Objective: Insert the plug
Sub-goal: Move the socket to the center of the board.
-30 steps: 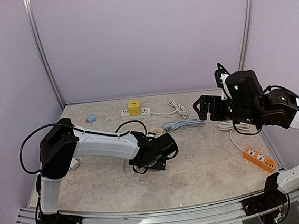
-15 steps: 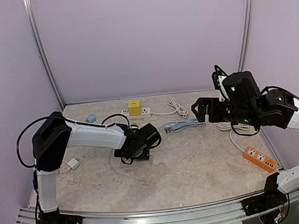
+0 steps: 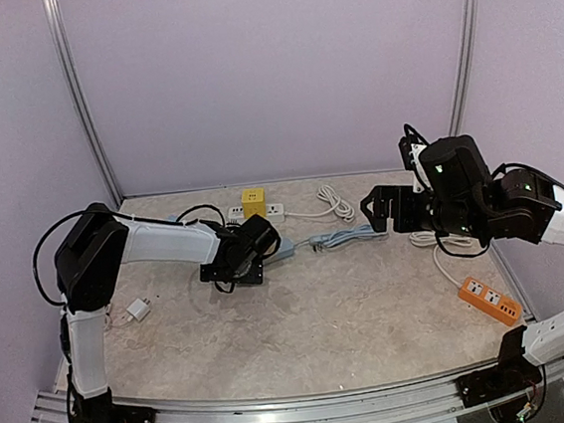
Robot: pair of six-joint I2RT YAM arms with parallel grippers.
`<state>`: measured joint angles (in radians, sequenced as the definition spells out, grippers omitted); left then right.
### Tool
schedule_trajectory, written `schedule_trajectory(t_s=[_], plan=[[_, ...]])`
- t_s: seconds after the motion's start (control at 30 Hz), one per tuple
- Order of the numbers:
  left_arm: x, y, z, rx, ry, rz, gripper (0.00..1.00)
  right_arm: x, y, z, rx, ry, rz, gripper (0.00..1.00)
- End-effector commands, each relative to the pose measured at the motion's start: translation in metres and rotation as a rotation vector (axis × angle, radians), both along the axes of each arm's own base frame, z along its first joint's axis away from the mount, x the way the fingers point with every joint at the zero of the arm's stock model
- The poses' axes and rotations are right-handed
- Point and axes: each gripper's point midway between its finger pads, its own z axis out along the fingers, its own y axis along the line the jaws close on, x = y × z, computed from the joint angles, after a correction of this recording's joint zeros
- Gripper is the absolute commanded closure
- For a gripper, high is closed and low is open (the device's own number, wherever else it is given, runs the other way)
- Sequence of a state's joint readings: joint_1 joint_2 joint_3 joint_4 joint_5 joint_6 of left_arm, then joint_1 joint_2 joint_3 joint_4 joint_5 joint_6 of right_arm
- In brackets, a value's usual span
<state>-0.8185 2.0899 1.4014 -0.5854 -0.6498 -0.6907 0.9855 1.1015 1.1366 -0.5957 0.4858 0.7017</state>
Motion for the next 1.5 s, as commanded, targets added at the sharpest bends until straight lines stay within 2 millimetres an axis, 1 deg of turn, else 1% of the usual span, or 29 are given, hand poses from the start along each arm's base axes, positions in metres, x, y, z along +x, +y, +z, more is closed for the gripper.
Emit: schedule_trajectory(t_s=[0.0, 0.13, 0.23, 0.37, 0.47, 0.53, 0.57, 0.63, 0.7, 0.77, 0.8, 0.83, 0.87, 0.9, 0.93, 0.97, 1.0, 1.03, 1.07, 1.13, 1.17, 1.23, 1.27, 1.3, 1.4, 1.47], plan=[[0.023, 0.013, 0.0, -0.022, -0.03, 0.027, 0.01, -0.003, -0.004, -0.008, -0.035, 0.022, -0.006, 0.0], [0.039, 0.02, -0.004, -0.071, -0.01, 0.052, 0.01, -0.004, -0.014, -0.013, -0.068, 0.03, -0.031, 0.0], [0.053, 0.024, -0.004, -0.078, -0.015, 0.059, 0.01, -0.008, -0.019, -0.02, -0.072, 0.04, -0.035, 0.0], [0.068, 0.028, 0.001, -0.094, -0.025, 0.062, 0.01, -0.014, -0.024, -0.021, -0.026, 0.028, -0.023, 0.0], [0.075, 0.033, 0.004, -0.091, -0.035, 0.063, 0.01, -0.018, -0.032, -0.02, 0.021, 0.018, -0.027, 0.0], [0.079, 0.035, 0.004, -0.096, -0.038, 0.061, 0.01, -0.019, -0.035, -0.024, 0.032, 0.023, -0.027, 0.0], [0.081, 0.036, 0.005, -0.097, -0.041, 0.06, 0.01, -0.02, -0.037, -0.027, 0.029, 0.033, -0.029, 0.0], [0.085, 0.038, 0.007, -0.099, -0.047, 0.059, 0.01, -0.019, -0.041, -0.042, 0.0, 0.08, -0.042, 0.0], [0.087, 0.04, 0.008, -0.103, -0.048, 0.065, 0.01, -0.018, -0.045, -0.063, -0.047, 0.155, -0.059, 0.0], [0.084, 0.041, 0.008, -0.11, -0.041, 0.075, 0.01, -0.017, -0.048, -0.086, -0.09, 0.234, -0.061, 0.0], [0.079, 0.043, 0.006, -0.118, -0.03, 0.088, 0.01, -0.017, -0.05, -0.095, -0.105, 0.27, -0.063, 0.0], [0.074, 0.042, 0.011, -0.133, -0.034, 0.093, 0.01, -0.017, -0.053, -0.106, -0.127, 0.307, -0.067, 0.0], [0.066, 0.042, 0.014, -0.137, -0.038, 0.095, 0.01, -0.017, -0.056, -0.114, -0.146, 0.337, -0.069, 0.0], [0.055, 0.043, 0.012, -0.135, -0.031, 0.095, 0.01, -0.017, -0.06, -0.121, -0.167, 0.364, -0.074, 0.0], [0.047, 0.041, 0.021, -0.152, -0.046, 0.089, 0.01, -0.017, -0.065, -0.127, -0.192, 0.388, -0.083, 0.0], [0.038, 0.04, 0.022, -0.157, -0.043, 0.085, 0.01, -0.017, -0.073, -0.133, -0.22, 0.411, -0.1, 0.0], [0.029, 0.037, 0.029, -0.17, -0.05, 0.075, 0.01, -0.016, -0.079, -0.137, -0.249, 0.43, -0.111, 0.0], [0.018, 0.034, 0.03, -0.171, -0.049, 0.06, 0.01, -0.016, -0.085, -0.141, -0.286, 0.452, -0.115, 0.0], [0.008, 0.029, 0.039, -0.185, -0.062, 0.043, 0.01, -0.016, -0.091, -0.144, -0.321, 0.473, -0.128, 0.0], [-0.013, 0.018, 0.045, -0.189, -0.069, -0.001, 0.01, -0.011, -0.107, -0.145, -0.402, 0.494, -0.179, 0.0], [-0.023, 0.012, 0.052, -0.198, -0.078, -0.021, 0.01, -0.01, -0.112, -0.146, -0.422, 0.509, -0.2, 0.0], [-0.041, 0.006, 0.053, -0.201, -0.075, -0.054, 0.01, -0.007, -0.119, -0.151, -0.43, 0.542, -0.228, 0.0], [-0.05, 0.002, 0.053, -0.207, -0.072, -0.071, 0.01, -0.007, -0.124, -0.158, -0.426, 0.567, -0.247, 0.0], [-0.059, -0.002, 0.058, -0.225, -0.079, -0.093, 0.01, -0.008, -0.127, -0.165, -0.419, 0.594, -0.255, 0.0], [-0.076, -0.007, 0.064, -0.262, -0.089, -0.131, 0.01, -0.014, -0.138, -0.182, -0.38, 0.66, -0.287, 0.0], [-0.085, -0.006, 0.065, -0.267, -0.092, -0.151, 0.01, -0.014, -0.148, -0.185, -0.34, 0.671, -0.329, 0.0]])
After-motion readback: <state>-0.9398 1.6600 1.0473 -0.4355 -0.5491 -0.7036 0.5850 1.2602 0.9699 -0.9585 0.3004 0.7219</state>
